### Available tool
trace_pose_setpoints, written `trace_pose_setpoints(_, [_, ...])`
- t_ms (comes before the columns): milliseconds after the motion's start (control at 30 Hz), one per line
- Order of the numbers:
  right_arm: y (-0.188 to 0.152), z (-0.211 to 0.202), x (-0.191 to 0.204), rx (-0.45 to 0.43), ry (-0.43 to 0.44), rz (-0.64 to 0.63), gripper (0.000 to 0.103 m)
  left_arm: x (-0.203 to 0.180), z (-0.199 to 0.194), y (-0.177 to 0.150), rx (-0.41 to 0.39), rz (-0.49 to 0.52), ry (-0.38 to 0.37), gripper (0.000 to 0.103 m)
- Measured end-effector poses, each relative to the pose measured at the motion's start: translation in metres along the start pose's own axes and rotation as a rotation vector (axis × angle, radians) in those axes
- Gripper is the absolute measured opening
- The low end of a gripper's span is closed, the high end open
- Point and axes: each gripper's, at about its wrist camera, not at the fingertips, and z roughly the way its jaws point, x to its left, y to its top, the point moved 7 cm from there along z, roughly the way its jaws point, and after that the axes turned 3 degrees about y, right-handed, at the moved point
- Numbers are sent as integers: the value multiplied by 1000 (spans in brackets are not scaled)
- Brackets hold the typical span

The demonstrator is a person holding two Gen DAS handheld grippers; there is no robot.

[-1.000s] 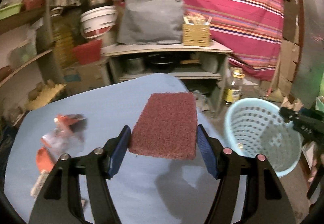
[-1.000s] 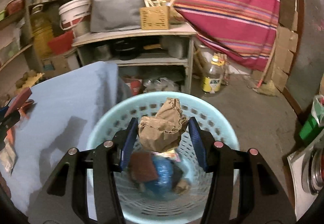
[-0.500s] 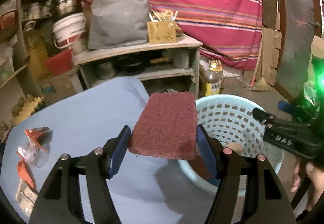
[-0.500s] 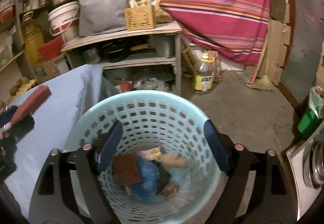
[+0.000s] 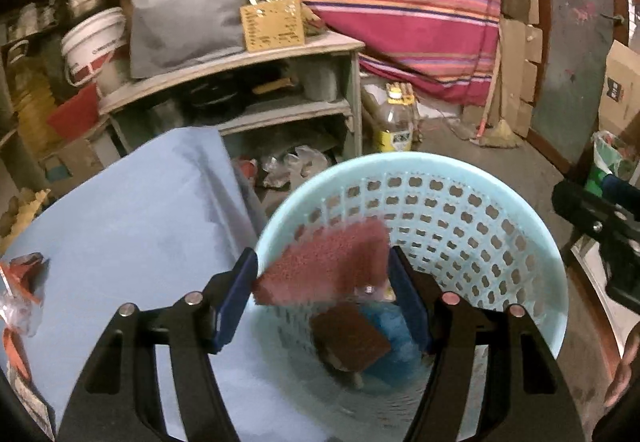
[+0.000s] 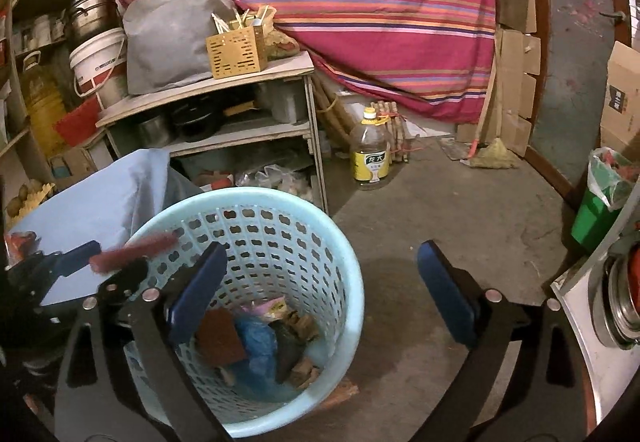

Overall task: Collect trash
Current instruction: 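Open the right tool to drop the brown paper while the left tool drops the sponge into the basket, then move both open tools back over the table toward the orange bag and wrapper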

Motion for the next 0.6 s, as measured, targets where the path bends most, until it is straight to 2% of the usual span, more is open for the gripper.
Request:
trace_pose_setpoints(100, [-1, -2, -3, 1, -3, 2, 94, 1, 1, 2, -3, -8, -5, 81])
trace_pose_setpoints(267, [-2, -2, -3, 4, -1, 3, 94, 24, -17, 3, -31, -60, -21, 87])
trace_pose_setpoints(400, [-2, -4, 16, -1, 18, -23, 98, 60, -41, -8, -57, -69, 30, 90])
trace_pose_setpoints(600, [-5, -2, 77, -3, 125, -61, 99, 134, -75, -39, -71, -89, 125, 92])
